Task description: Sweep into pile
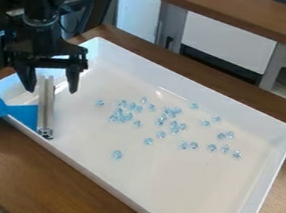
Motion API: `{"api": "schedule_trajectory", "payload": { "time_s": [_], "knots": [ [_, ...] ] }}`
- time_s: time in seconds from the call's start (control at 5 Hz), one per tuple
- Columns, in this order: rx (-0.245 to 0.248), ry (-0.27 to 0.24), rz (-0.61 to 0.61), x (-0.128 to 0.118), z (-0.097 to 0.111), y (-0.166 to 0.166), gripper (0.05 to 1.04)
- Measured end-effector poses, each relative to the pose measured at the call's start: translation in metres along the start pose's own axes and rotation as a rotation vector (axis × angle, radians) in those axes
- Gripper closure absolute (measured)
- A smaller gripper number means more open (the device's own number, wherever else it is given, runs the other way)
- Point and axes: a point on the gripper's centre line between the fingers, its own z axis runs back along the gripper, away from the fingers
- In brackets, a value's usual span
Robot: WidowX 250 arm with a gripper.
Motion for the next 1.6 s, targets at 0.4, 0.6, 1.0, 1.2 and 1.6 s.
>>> {"api": "schedule_trajectory", "payload": {
  "time_s": [0.4, 0.6, 1.0, 1.2, 1.6],
  "knots": [
    [0.037, 0.001, -0.002, -0.003, -0.009, 0.007, 0.082],
    [0.046, 0.003, -0.001, -0.003, -0.016, 0.009, 0.082],
    [0.056, -0.009, 0.003, -0.002, -0.025, 0.015, 0.42],
    [0.055, -0.013, -0.006, -0.002, -0.025, 0.014, 0.706],
    [0.048, -0.037, -0.028, 0.005, -0.028, -0.004, 0.743]
  ]
}}
